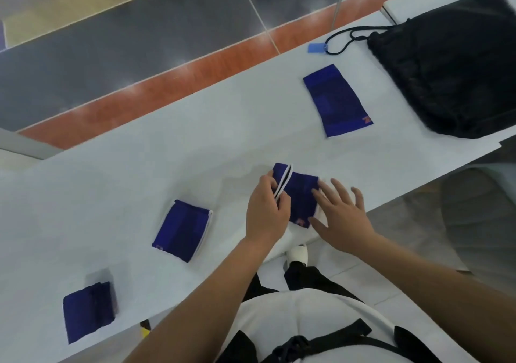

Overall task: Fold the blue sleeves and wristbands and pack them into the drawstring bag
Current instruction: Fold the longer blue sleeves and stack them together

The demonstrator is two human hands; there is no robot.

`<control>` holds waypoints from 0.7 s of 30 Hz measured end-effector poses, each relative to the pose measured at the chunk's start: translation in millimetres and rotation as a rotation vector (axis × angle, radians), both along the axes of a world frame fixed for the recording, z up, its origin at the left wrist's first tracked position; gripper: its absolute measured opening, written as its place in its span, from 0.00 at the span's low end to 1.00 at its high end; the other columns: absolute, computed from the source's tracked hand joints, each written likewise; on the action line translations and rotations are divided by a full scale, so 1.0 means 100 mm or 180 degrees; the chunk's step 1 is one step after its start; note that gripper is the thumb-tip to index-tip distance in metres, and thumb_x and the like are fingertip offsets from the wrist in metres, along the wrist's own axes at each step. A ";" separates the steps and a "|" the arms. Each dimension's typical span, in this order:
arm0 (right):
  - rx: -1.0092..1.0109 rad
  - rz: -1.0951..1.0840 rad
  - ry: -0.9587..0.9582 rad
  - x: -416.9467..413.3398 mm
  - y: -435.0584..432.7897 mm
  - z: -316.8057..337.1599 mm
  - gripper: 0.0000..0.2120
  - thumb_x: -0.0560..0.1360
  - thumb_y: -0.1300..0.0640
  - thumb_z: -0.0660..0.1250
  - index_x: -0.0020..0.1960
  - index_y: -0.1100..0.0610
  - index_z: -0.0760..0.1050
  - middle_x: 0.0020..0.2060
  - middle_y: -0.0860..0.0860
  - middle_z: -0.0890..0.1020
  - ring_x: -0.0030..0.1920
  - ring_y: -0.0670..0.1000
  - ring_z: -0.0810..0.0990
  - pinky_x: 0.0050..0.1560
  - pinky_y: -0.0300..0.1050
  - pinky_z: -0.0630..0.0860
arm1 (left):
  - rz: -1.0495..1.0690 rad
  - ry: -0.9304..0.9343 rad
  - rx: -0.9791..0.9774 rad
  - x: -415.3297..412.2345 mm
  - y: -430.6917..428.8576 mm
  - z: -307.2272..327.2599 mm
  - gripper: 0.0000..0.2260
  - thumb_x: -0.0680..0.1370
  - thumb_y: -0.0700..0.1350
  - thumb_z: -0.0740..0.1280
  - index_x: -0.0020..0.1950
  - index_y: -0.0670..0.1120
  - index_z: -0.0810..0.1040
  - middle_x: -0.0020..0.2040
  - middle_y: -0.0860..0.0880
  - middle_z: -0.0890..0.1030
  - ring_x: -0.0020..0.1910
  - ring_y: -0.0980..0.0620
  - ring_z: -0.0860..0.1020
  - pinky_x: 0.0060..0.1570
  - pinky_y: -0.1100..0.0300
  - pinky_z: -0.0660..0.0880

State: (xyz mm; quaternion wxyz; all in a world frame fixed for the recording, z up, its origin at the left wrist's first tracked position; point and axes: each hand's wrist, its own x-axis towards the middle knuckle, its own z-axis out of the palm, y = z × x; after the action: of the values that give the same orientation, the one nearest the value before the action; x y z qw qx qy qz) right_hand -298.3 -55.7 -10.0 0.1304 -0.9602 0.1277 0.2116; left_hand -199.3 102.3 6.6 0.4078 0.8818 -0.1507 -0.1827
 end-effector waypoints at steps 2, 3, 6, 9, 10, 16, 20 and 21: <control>0.0040 0.0144 0.0148 -0.10 -0.11 -0.03 0.34 0.81 0.39 0.54 0.81 0.48 0.46 0.82 0.48 0.47 0.81 0.54 0.41 0.78 0.63 0.43 | -0.0035 -0.0220 0.0026 -0.13 -0.13 -0.13 0.09 0.82 0.45 0.61 0.61 0.50 0.68 0.56 0.48 0.78 0.54 0.49 0.79 0.55 0.48 0.79; 0.0089 0.0177 0.0109 -0.12 -0.15 -0.05 0.34 0.81 0.40 0.55 0.81 0.48 0.46 0.82 0.48 0.47 0.81 0.54 0.42 0.78 0.62 0.42 | -0.0088 -0.0266 0.0114 -0.19 -0.19 -0.19 0.13 0.83 0.45 0.59 0.67 0.49 0.67 0.63 0.46 0.77 0.62 0.46 0.77 0.63 0.46 0.76; 0.0275 0.0109 -0.0093 -0.12 -0.19 -0.07 0.33 0.81 0.43 0.58 0.81 0.50 0.50 0.81 0.47 0.51 0.81 0.53 0.45 0.78 0.61 0.43 | -0.0394 -0.0444 0.0542 -0.30 -0.30 -0.31 0.22 0.85 0.48 0.49 0.79 0.44 0.61 0.78 0.46 0.65 0.79 0.46 0.60 0.77 0.47 0.59; 0.0434 -0.0002 -0.0090 -0.11 -0.23 -0.10 0.33 0.80 0.50 0.59 0.81 0.50 0.50 0.81 0.46 0.52 0.81 0.51 0.45 0.78 0.59 0.42 | -0.0702 -0.0616 0.0807 -0.39 -0.35 -0.40 0.30 0.84 0.55 0.36 0.80 0.43 0.59 0.79 0.45 0.64 0.80 0.45 0.57 0.78 0.46 0.57; 0.0531 -0.0061 -0.0115 -0.11 -0.24 -0.10 0.34 0.79 0.53 0.59 0.81 0.49 0.49 0.81 0.45 0.53 0.81 0.50 0.45 0.78 0.58 0.42 | -0.0746 -0.0656 0.0877 -0.42 -0.36 -0.45 0.31 0.83 0.55 0.35 0.80 0.43 0.60 0.79 0.45 0.64 0.80 0.45 0.58 0.78 0.46 0.56; 0.1037 -0.0451 -0.0284 -0.12 -0.28 -0.16 0.39 0.72 0.65 0.60 0.79 0.51 0.51 0.77 0.49 0.63 0.80 0.49 0.48 0.79 0.55 0.42 | -0.0813 -0.0574 0.1181 -0.54 -0.48 -0.61 0.26 0.85 0.53 0.40 0.80 0.46 0.57 0.80 0.46 0.61 0.80 0.45 0.55 0.78 0.45 0.53; 0.1145 -0.0476 -0.0406 -0.14 -0.31 -0.19 0.38 0.72 0.66 0.59 0.78 0.51 0.50 0.79 0.49 0.59 0.80 0.50 0.51 0.78 0.56 0.44 | -0.0971 -0.0526 0.1399 -0.58 -0.51 -0.68 0.27 0.84 0.56 0.39 0.82 0.49 0.51 0.82 0.47 0.54 0.81 0.46 0.50 0.79 0.46 0.47; 0.1117 -0.0438 -0.0394 -0.15 -0.31 -0.18 0.38 0.73 0.65 0.59 0.79 0.51 0.49 0.79 0.49 0.58 0.80 0.51 0.48 0.79 0.56 0.43 | -0.1006 -0.0513 0.1379 -0.57 -0.52 -0.66 0.28 0.83 0.57 0.38 0.82 0.49 0.51 0.82 0.47 0.54 0.81 0.46 0.50 0.78 0.48 0.44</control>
State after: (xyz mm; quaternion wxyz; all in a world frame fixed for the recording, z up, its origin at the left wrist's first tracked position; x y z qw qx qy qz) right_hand -313.0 -87.0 -28.4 0.3175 -0.9229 0.1458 0.1618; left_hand -256.7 50.7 -59.2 0.1629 0.9257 -0.2757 -0.2012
